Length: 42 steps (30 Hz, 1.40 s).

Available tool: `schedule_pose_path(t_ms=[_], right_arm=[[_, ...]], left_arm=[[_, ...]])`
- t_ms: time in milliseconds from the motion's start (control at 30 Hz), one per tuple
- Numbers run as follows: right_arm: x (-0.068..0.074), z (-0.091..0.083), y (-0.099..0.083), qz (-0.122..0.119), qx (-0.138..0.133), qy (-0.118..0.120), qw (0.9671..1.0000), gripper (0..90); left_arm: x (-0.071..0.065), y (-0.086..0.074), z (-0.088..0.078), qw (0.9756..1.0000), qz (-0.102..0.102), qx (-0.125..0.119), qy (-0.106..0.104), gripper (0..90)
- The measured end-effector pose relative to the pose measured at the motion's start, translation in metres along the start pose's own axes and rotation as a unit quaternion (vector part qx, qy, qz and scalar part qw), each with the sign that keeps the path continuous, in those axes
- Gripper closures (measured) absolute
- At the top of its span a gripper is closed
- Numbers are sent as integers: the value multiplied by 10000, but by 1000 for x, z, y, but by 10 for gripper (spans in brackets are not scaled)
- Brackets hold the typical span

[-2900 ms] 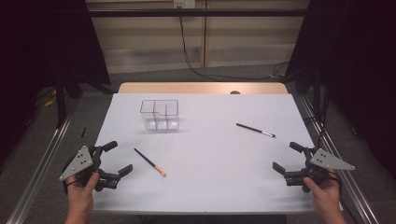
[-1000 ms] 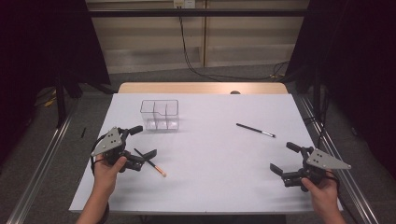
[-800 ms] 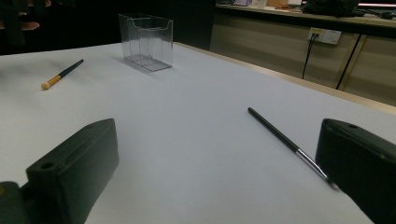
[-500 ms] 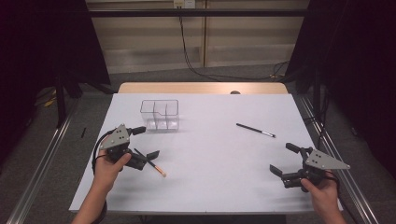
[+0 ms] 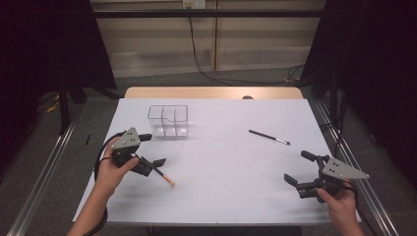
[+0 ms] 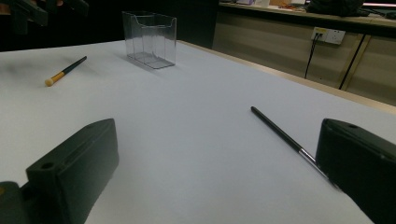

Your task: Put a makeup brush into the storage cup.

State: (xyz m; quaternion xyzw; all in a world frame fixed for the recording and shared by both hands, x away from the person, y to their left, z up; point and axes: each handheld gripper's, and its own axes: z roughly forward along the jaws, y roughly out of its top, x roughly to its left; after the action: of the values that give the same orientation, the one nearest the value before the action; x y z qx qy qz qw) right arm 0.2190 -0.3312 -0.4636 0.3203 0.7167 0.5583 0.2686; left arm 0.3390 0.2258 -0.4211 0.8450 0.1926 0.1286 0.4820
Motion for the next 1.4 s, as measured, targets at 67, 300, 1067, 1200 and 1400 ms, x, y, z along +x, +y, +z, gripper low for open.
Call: schedule_pose_path(t_ms=[67,300,1067,1200,1400], right_arm=[[0,0,0,7,-3,4,10000,0],[0,-1,0,33,-36,-17,10000,0],[0,0,0,29,-36,6,10000,0],[-1,0,0,40,-37,17,10000,0],[-1,-1,0,68,-27,14,10000,0]], left_arm=[[1,1,0,9999,4,106,-9,0],[3,6,3,9984,75,555,-96,0],[7,21,22,9795,317,1918,-535,0],[8,21,26,9751,393,2094,-619,0],[8,21,33,9676,412,2374,-759,0]])
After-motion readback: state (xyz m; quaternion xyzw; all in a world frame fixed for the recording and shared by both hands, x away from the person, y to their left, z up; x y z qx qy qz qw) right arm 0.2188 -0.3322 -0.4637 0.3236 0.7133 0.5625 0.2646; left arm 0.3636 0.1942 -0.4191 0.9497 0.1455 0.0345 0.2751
